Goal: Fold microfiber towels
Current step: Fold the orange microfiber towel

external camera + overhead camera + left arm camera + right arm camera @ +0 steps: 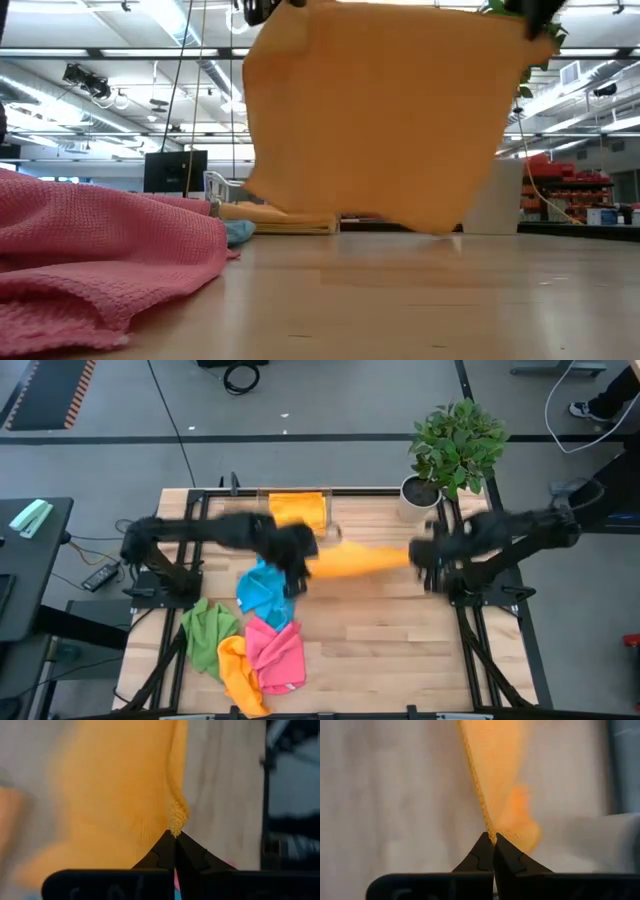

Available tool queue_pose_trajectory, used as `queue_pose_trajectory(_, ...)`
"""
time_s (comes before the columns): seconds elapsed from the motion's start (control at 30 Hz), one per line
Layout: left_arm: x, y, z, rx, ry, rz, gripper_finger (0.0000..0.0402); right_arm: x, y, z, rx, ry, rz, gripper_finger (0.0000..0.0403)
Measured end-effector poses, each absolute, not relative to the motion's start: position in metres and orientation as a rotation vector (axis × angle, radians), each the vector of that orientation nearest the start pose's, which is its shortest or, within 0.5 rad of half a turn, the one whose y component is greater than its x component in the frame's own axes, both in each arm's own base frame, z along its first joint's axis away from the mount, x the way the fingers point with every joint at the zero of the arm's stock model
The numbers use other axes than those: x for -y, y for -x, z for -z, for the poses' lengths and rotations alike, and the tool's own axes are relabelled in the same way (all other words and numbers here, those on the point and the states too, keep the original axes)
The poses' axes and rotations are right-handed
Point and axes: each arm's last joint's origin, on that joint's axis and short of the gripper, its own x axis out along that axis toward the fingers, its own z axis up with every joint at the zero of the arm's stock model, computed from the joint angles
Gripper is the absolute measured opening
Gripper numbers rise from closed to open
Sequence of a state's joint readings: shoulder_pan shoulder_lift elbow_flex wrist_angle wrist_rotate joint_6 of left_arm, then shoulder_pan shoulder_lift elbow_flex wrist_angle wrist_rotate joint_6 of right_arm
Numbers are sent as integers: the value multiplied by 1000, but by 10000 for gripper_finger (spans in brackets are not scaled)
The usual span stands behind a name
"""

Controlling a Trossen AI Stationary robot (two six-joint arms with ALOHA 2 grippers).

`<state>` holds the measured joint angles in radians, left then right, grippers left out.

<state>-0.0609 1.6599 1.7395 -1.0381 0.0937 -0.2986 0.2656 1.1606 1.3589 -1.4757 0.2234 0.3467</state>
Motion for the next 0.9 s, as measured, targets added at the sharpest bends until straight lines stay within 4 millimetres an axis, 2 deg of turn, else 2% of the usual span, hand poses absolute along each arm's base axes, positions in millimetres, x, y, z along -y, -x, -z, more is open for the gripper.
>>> queue_pose_trajectory(0.13,84,-353,-303,-1054,276,103,5,-90,-171,-297,-1238,-102,93,0)
queue_pose_trajectory(0.23,124,-362,-248,-1029,338,151,13,-126,-173,-243,-1183,-229,47,0)
queue_pose_trajectory(0.33,145,-366,-207,-1006,443,149,31,-150,-172,-200,-1148,-362,33,0)
queue_pose_trajectory(0.43,148,-369,-187,-1035,517,100,53,-162,-170,-170,-1183,-430,56,0)
queue_pose_trajectory(0.53,142,-371,-185,-1070,591,105,87,-169,-168,-158,-1277,-435,37,7)
queue_pose_trajectory(0.63,131,-371,-200,-1068,657,186,132,-172,-166,-158,-1326,-457,0,25)
queue_pose_trajectory(0.8,108,-365,-237,-1010,698,324,209,-169,-166,-177,-1317,-547,-74,79)
queue_pose_trajectory(0.9,89,-359,-256,-949,675,282,238,-163,-160,-192,-1275,-602,-75,118)
